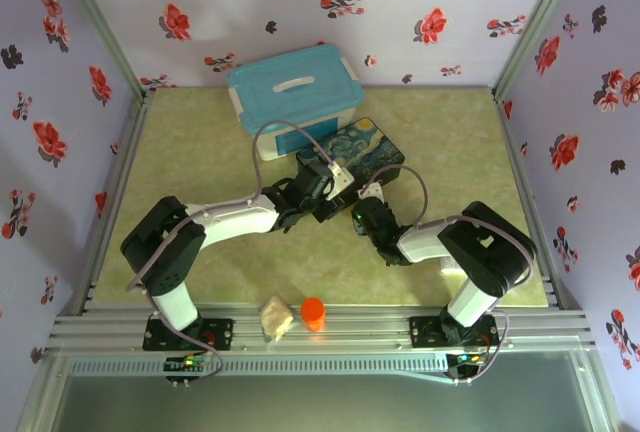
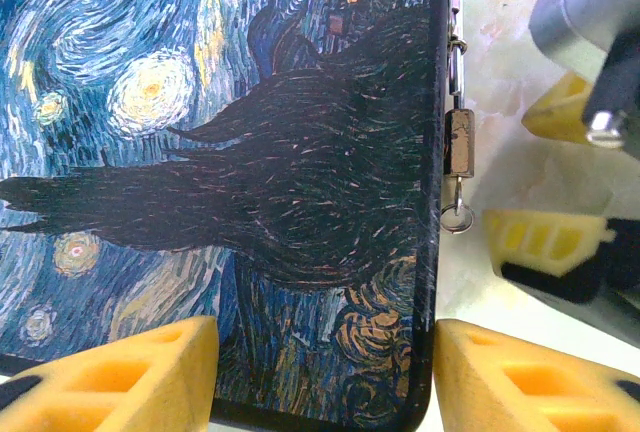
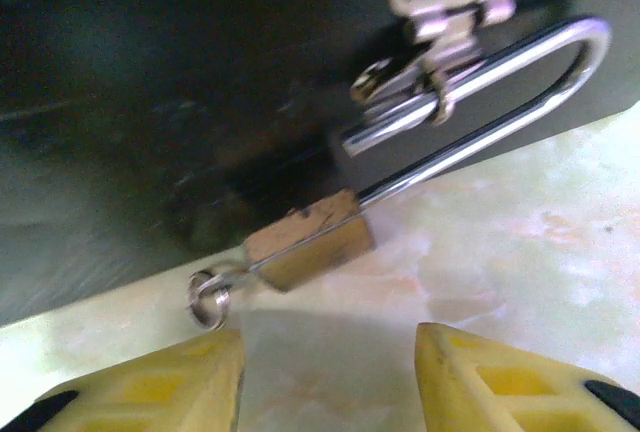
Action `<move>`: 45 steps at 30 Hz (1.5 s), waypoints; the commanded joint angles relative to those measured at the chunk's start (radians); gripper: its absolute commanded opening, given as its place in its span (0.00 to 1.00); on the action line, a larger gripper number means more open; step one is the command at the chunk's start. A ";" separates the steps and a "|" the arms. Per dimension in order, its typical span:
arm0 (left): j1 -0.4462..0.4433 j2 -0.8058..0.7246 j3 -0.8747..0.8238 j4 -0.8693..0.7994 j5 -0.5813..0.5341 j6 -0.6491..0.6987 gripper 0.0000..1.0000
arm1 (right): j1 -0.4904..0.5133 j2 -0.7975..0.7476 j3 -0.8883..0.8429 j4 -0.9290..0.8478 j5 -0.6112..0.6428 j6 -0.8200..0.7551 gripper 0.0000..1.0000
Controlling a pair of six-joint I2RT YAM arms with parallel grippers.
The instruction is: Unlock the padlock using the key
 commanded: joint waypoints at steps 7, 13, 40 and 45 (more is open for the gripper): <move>0.010 0.058 -0.054 -0.244 0.022 -0.011 0.56 | -0.029 0.005 0.021 0.080 0.189 0.019 0.40; 0.010 0.058 -0.057 -0.245 0.024 -0.016 0.56 | -0.113 -0.023 -0.011 0.091 0.102 0.071 0.40; 0.012 0.066 -0.051 -0.242 0.059 -0.014 0.56 | 0.039 0.139 0.069 0.154 0.281 -0.036 0.59; 0.012 0.061 -0.063 -0.237 0.072 -0.006 0.56 | 0.026 0.151 0.107 0.134 0.337 -0.039 0.54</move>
